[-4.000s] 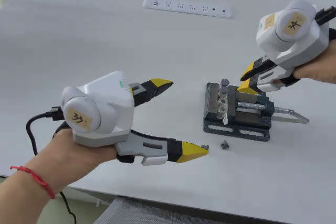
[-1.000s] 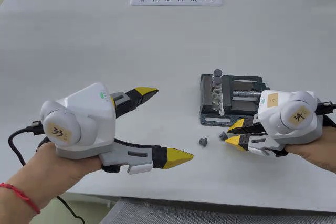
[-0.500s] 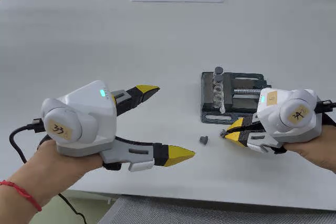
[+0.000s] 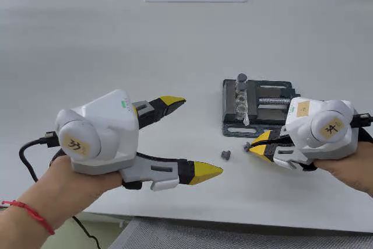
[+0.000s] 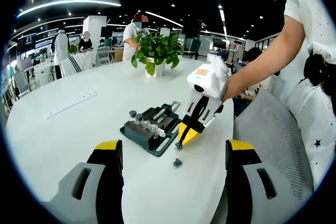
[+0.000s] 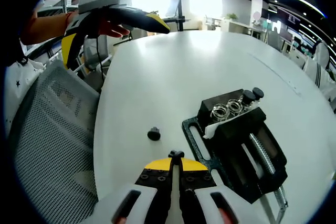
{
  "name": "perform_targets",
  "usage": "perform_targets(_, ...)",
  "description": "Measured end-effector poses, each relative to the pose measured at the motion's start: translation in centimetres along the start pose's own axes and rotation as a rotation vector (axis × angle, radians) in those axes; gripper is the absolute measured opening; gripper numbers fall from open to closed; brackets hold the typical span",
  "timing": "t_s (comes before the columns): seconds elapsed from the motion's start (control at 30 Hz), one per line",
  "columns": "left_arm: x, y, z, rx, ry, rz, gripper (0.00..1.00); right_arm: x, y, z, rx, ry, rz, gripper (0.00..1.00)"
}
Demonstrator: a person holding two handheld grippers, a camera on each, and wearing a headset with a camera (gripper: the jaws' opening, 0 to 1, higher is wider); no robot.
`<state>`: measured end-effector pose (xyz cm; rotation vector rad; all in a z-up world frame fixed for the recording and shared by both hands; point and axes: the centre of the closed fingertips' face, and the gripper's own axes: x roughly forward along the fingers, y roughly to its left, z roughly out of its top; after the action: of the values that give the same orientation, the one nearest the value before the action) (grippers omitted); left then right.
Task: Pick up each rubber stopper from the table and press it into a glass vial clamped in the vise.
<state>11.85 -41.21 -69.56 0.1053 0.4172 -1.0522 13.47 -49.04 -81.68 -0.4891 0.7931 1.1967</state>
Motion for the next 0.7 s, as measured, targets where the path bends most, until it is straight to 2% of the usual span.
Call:
perform_targets(0.17,0.2,-0.1,0.6,0.012,0.0,0.0,0.74,-1.7,0.0,1.1,0.028,-0.043,-0.015,0.0)
perform_targets(0.33,0.4,-0.1,1.3,0.036,-0.003,0.005,0.67,-4.3,0.2,3.3,0.052,-0.103,-0.038,0.0)
perform_targets(0.4,0.6,-0.2,1.7,0.047,-0.007,0.007,0.63,-5.5,0.3,4.5,0.083,-0.145,-0.045,0.0)
perform_targets(0.53,1.0,-0.6,2.6,0.072,-0.013,0.004,0.54,-8.0,0.8,6.7,0.124,-0.206,-0.056,0.0)
perform_targets(0.7,1.7,-1.1,3.8,0.095,-0.031,-0.001,0.45,-10.1,1.6,9.2,0.174,-0.274,-0.06,0.0)
